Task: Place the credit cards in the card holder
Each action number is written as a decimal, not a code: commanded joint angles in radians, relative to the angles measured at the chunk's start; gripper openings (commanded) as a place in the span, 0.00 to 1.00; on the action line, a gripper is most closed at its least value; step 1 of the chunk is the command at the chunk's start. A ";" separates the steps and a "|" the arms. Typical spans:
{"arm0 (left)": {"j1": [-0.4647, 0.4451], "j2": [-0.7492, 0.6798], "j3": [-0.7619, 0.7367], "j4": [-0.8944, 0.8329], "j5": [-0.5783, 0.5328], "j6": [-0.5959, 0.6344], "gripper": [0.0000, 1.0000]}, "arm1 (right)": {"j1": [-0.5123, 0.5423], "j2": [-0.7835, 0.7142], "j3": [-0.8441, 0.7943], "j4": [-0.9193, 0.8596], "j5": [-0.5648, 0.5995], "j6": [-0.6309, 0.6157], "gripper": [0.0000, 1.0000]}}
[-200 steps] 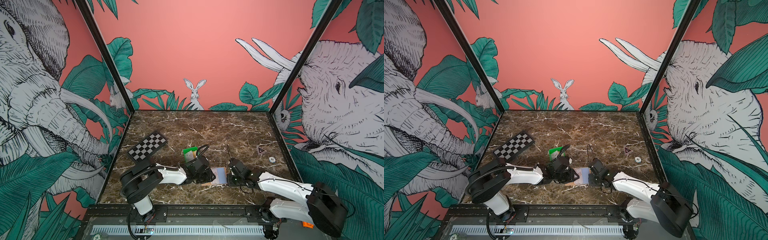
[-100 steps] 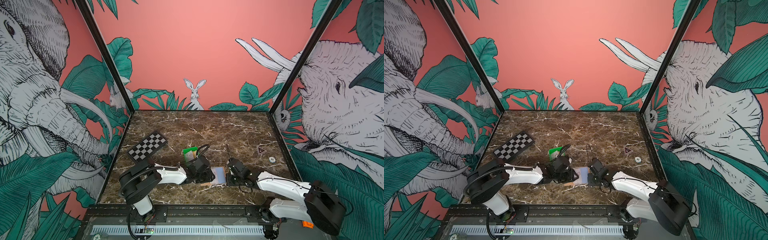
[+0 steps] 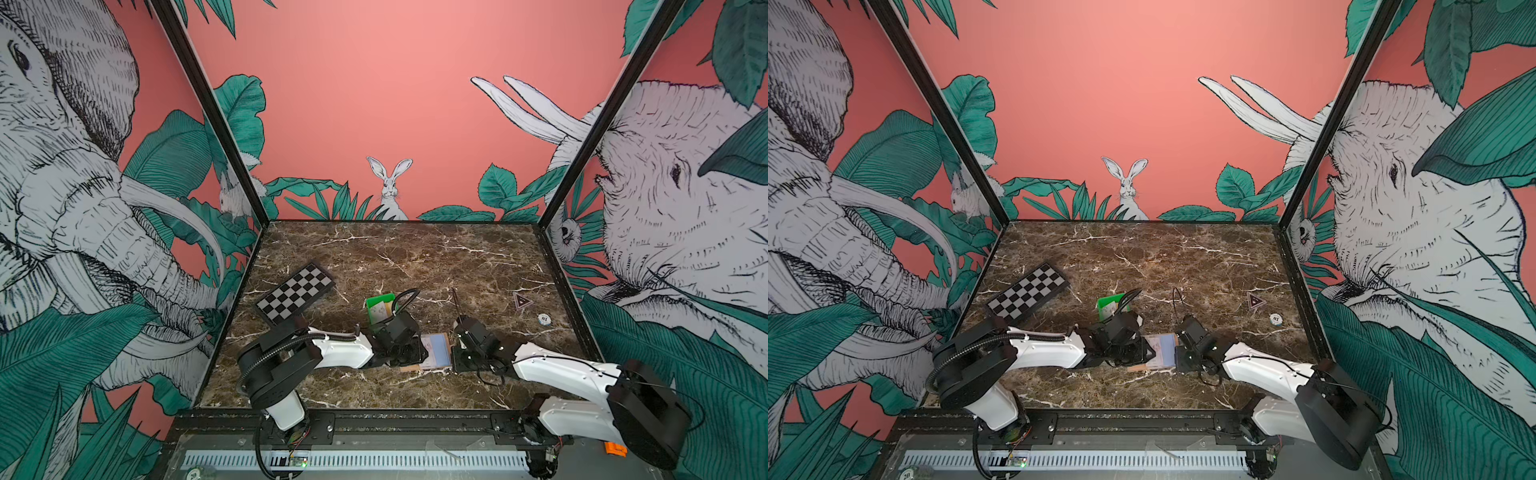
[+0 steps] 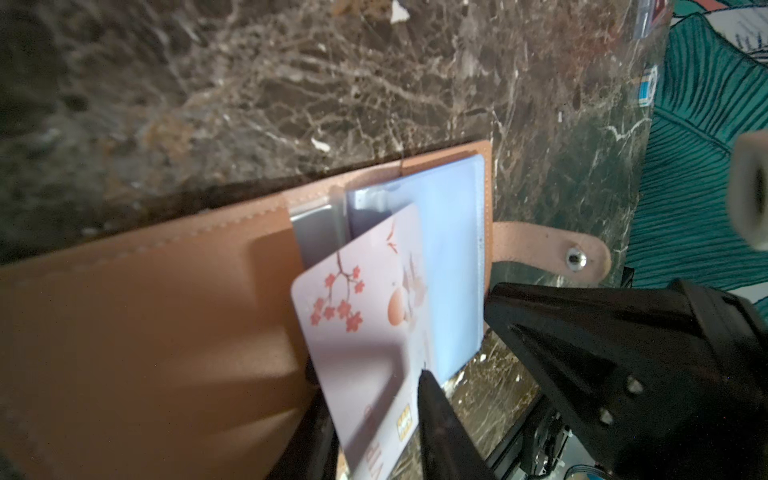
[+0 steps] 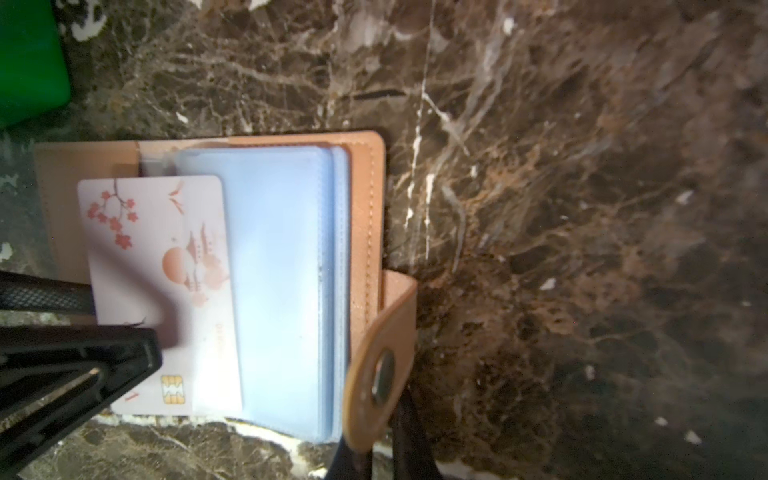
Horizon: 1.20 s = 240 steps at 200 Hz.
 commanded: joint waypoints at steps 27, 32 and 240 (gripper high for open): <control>0.018 -0.012 0.015 -0.055 -0.041 0.018 0.38 | 0.002 0.020 -0.015 -0.040 0.001 -0.007 0.11; 0.018 -0.014 0.017 -0.059 -0.040 0.022 0.38 | 0.002 0.020 -0.015 -0.039 0.001 -0.006 0.11; 0.021 -0.031 0.001 -0.025 0.049 0.035 0.55 | 0.017 0.027 -0.004 0.085 -0.078 0.020 0.14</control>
